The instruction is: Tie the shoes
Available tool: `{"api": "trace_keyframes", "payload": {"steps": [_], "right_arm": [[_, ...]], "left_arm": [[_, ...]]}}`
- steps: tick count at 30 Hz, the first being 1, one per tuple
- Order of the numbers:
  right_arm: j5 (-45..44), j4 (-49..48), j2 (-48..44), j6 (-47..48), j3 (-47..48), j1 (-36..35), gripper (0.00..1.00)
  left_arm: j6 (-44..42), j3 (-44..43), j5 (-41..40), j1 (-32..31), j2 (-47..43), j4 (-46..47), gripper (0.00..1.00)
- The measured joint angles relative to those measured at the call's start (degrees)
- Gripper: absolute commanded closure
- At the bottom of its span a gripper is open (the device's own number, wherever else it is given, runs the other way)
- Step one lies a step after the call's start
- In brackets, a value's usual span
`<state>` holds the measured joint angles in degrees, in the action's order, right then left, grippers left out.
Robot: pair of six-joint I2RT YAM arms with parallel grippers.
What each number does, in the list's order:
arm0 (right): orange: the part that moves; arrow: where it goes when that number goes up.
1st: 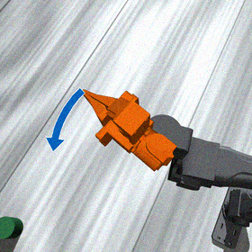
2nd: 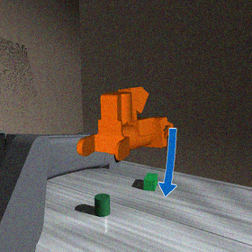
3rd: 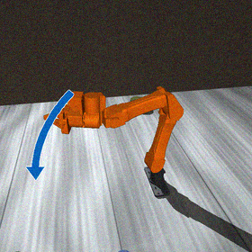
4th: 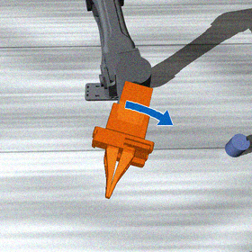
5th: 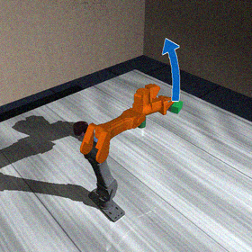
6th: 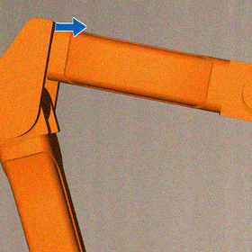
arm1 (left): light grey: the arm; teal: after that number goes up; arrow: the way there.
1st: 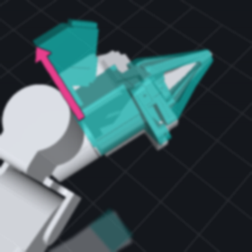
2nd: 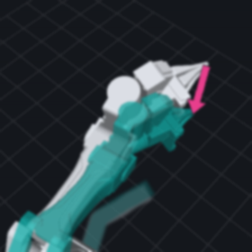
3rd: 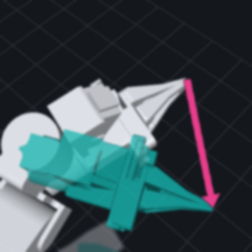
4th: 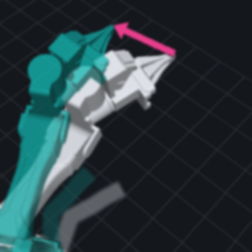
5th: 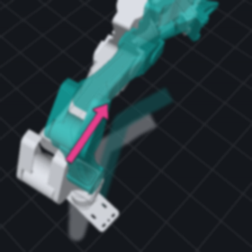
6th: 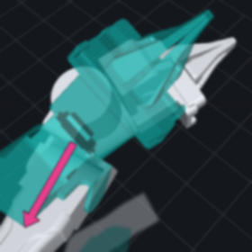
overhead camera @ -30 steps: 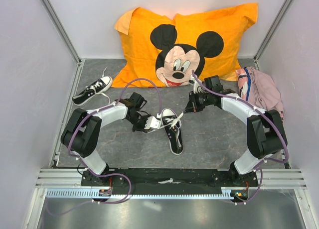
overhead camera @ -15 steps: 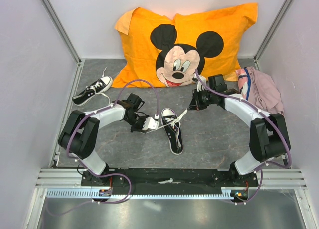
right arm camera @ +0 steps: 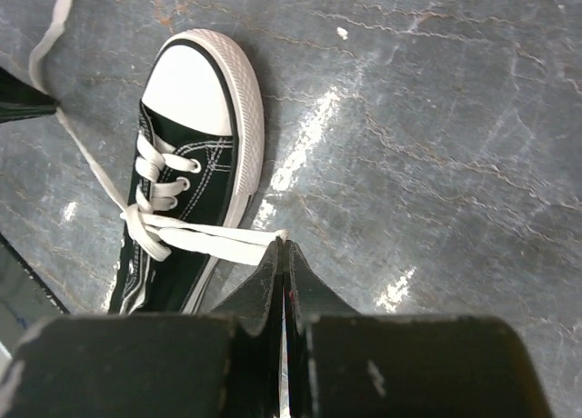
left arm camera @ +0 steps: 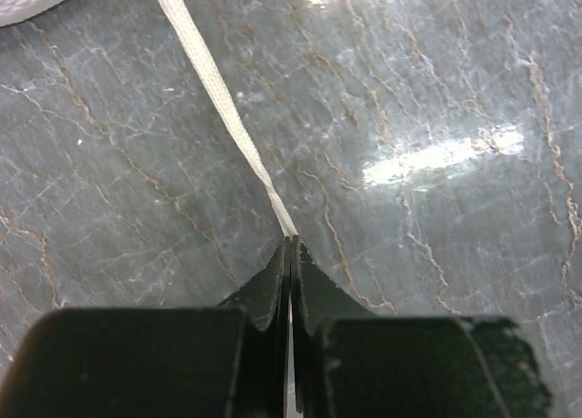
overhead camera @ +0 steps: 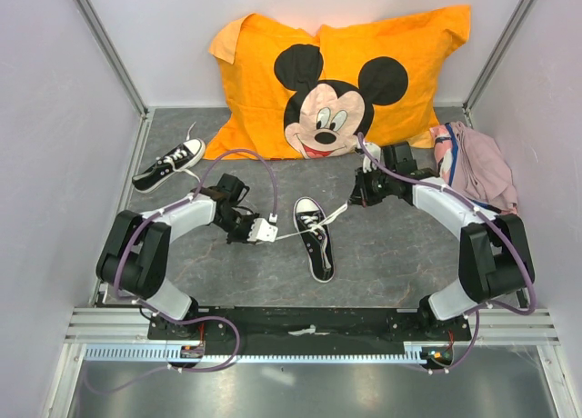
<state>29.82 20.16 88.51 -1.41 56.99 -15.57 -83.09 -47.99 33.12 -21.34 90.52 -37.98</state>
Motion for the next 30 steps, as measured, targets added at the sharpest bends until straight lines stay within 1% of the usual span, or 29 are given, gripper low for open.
{"api": "trace_keyframes", "payload": {"steps": [7,14,16,17,18,21,24,26,27,30], "right_arm": [[-4.0,-0.33,-4.13,1.92,-3.3,0.04,1.0],[-8.35,-0.42,-6.36,3.28,-4.17,0.04,1.0],[-8.33,-0.57,-6.93,3.23,-4.17,0.07,1.0],[-8.09,-0.79,-7.04,3.15,-4.17,0.04,1.0],[-7.63,-1.09,-7.06,3.06,-4.17,0.04,1.0],[-6.05,-1.66,-6.99,2.6,-4.17,-0.28,1.0],[-3.87,-2.36,-6.51,2.25,-4.09,-0.87,1.0],[-2.45,-2.62,-5.88,2.08,-3.96,-1.49,1.0],[-1.84,-2.64,-5.57,2.05,-3.91,-1.84,1.0],[-0.44,-2.67,-5.07,1.99,-3.58,-2.89,1.0]], "left_arm": [[-0.76,3.37,-0.04,0.0,-3.34,0.2,0.98],[-0.85,4.33,-0.07,0.0,-4.24,0.81,0.98],[-0.81,4.35,-0.04,0.0,-4.33,0.83,0.91],[-0.79,4.35,-0.02,0.0,-4.42,0.83,0.86],[-0.68,4.35,-0.02,0.0,-4.66,0.81,0.76],[0.2,4.35,0.07,0.17,-7.02,0.59,0.62],[1.14,4.35,0.55,0.68,-11.52,0.33,0.53],[1.18,4.22,0.87,1.07,-13.88,0.02,0.52],[1.18,4.13,1.09,1.33,-14.71,-0.17,0.5],[1.05,4.0,1.36,1.86,-14.99,-0.52,0.48]]}}
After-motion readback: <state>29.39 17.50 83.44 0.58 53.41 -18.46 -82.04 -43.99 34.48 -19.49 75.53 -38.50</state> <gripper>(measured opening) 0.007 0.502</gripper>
